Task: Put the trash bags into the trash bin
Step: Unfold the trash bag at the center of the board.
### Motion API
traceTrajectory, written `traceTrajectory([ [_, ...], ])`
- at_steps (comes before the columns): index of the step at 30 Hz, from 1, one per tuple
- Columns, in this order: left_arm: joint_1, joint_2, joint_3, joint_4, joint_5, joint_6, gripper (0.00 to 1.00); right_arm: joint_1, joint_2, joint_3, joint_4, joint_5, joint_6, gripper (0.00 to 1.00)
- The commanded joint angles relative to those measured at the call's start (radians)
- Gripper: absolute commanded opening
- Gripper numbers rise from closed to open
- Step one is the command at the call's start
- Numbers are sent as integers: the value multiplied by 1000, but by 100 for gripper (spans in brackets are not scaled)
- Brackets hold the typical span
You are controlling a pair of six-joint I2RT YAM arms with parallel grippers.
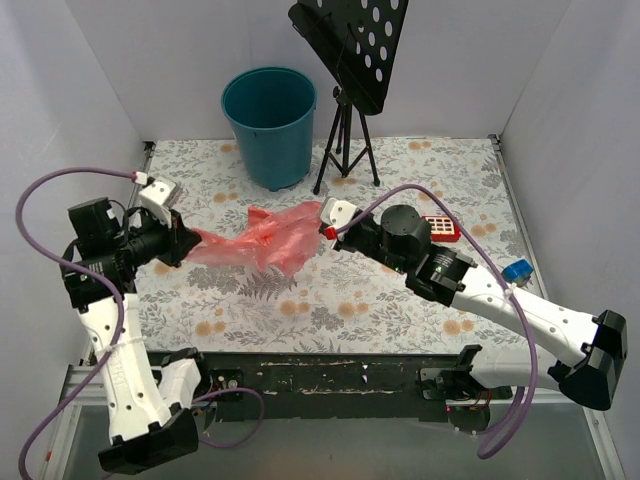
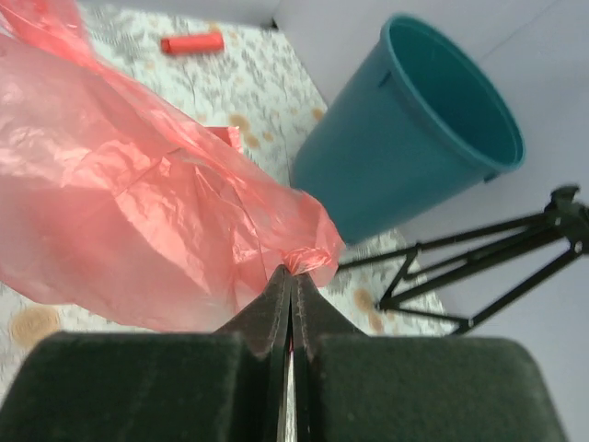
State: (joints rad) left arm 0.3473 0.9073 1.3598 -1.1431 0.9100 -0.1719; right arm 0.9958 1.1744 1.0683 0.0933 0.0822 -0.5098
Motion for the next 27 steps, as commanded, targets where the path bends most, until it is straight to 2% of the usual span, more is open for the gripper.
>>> traceTrajectory([
  [1, -53, 48, -174, -3, -314, -46, 0, 1, -38, -67, -122, 126, -23, 1],
  [5, -100, 60, -300, 126, -344, -152, 0, 1, 46, -70, -141, 142, 16, 1],
  [7, -122, 123, -306, 219, -458, -252, 0, -3, 144, -42, -104, 195, -10, 1],
  [9, -122, 191, -269, 296, -534, -290, 0, -25, 252, -22, 50, 215, -77, 1],
  [11, -122, 257, -171, 368, -604, -333, 0, -55, 373, 100, 170, 215, -142, 1],
  [14, -120, 369, 205, 427, -632, -397, 0, -92, 586, 484, 218, 255, -196, 1],
  [17, -122, 438, 610, 560, -605, -492, 0, -103, 790, 1051, 269, 223, -286, 1],
  [18, -120, 438, 710, 671, -580, -506, 0, -103, 870, 1358, 295, 150, -321, 1],
  [19, -122, 420, 748, 829, -524, -506, 0, -99, 934, 1530, 363, 61, -378, 1],
  [20, -120, 391, 740, 1041, -479, -509, 0, -88, 950, 1568, 496, -55, -474, 1],
  [22, -120, 351, 702, 1323, -352, -496, 0, -60, 854, 1399, 722, -262, -680, 1],
  [23, -122, 338, 685, 1367, -274, -477, 0, -51, 782, 1243, 834, -332, -743, 1],
  [25, -120, 286, 630, 1359, -112, -443, 0, -42, 630, 956, 935, -399, -804, 1],
  [26, -122, 234, 520, 1352, -39, -430, 0, -33, 561, 799, 995, -394, -831, 1],
  [27, -120, 155, 322, 1303, 80, -384, 0, -20, 486, 635, 1041, -360, -858, 1],
])
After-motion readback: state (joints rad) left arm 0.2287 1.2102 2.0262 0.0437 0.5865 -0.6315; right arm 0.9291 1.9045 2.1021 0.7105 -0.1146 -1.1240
